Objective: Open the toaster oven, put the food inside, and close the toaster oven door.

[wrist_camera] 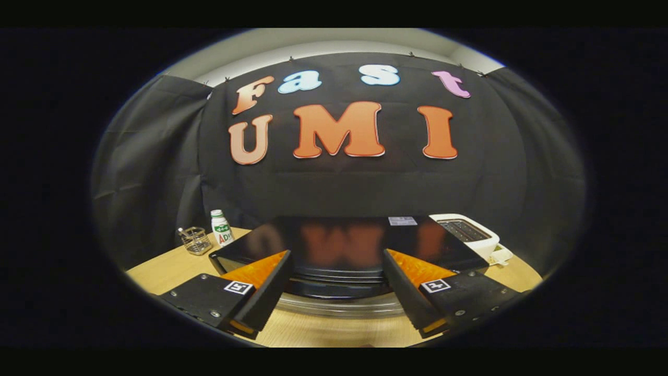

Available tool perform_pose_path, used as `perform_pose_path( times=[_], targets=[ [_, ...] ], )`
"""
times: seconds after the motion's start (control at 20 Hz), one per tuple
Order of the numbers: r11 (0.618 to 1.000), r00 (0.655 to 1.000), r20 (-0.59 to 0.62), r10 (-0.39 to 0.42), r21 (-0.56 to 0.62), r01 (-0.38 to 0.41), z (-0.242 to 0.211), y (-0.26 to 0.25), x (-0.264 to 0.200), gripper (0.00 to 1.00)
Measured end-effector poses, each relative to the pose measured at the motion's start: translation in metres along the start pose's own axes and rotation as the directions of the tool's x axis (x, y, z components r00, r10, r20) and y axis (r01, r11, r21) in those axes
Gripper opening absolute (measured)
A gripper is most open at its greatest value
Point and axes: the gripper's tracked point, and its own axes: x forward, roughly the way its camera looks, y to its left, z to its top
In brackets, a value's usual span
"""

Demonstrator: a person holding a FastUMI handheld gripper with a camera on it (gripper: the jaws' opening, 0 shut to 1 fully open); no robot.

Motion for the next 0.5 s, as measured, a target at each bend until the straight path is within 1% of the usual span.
perform_pose_path(
  times=[0.05,0.15,0.25,0.3,0.35,0.4,0.45,0.5],
  targets=[
    [1.0,1.0,0.028,-0.007,-0.006,0.008,0.004,0.0,-0.001,1.0],
    [0.999,0.999,0.037,-0.005,-0.037,0.006,0.001,0.004,-0.009,1.0],
    [1.0,0.998,0.062,0.0,-0.029,0.002,-0.002,0.004,-0.014,1.0],
    [1.0,0.997,0.081,0.011,-0.03,-0.008,-0.001,0.007,-0.019,0.98],
    [0.999,0.995,0.095,0.021,-0.028,-0.018,-0.004,0.01,-0.023,0.94],
    [0.999,0.995,0.093,0.033,-0.002,-0.033,-0.008,0.01,-0.029,0.92],
    [0.999,0.991,0.122,0.047,-0.006,-0.047,-0.007,0.012,-0.035,0.89],
    [0.998,0.991,0.118,0.06,-0.018,-0.059,-0.012,0.013,-0.04,0.88]
  ],
)
